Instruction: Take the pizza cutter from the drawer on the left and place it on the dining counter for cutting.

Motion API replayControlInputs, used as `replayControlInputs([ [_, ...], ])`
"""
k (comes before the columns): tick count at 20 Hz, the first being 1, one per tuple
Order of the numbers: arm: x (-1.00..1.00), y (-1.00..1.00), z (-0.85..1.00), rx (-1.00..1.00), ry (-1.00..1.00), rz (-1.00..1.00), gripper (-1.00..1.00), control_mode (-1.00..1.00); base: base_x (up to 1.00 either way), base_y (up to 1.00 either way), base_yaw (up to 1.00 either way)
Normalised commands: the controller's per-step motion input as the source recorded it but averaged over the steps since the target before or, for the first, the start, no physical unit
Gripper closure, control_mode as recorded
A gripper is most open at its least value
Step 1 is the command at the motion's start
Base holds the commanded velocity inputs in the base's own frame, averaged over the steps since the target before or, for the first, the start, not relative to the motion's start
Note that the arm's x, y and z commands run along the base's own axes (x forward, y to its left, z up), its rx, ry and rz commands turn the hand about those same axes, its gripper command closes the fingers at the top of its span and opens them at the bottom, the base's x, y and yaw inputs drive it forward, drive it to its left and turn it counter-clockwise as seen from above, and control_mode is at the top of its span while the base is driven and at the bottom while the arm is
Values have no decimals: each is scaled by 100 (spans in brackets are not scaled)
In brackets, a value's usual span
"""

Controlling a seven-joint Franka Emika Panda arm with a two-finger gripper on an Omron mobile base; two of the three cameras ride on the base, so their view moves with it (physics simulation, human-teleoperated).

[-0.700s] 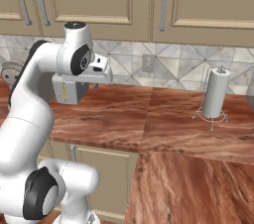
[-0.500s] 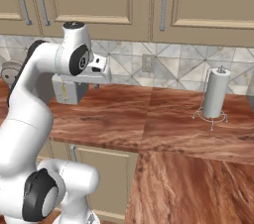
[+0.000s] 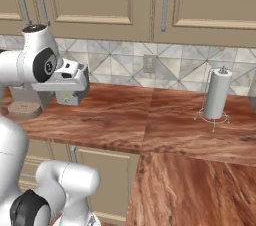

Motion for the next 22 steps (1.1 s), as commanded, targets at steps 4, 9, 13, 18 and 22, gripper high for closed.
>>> replayControlInputs([
  [4,-67,75,0,-9,0,5,-100,-100,0,0,0],
  [9,-68,91,0,-10,0,13,-100,-100,0,0,0],
  [13,-57,100,-8,-18,-1,19,-100,-100,0,0,0],
  [18,-27,100,-35,-21,-11,28,-100,-100,0,0,0],
  [22,-1,79,-57,-17,-13,32,-100,-100,0,0,0],
])
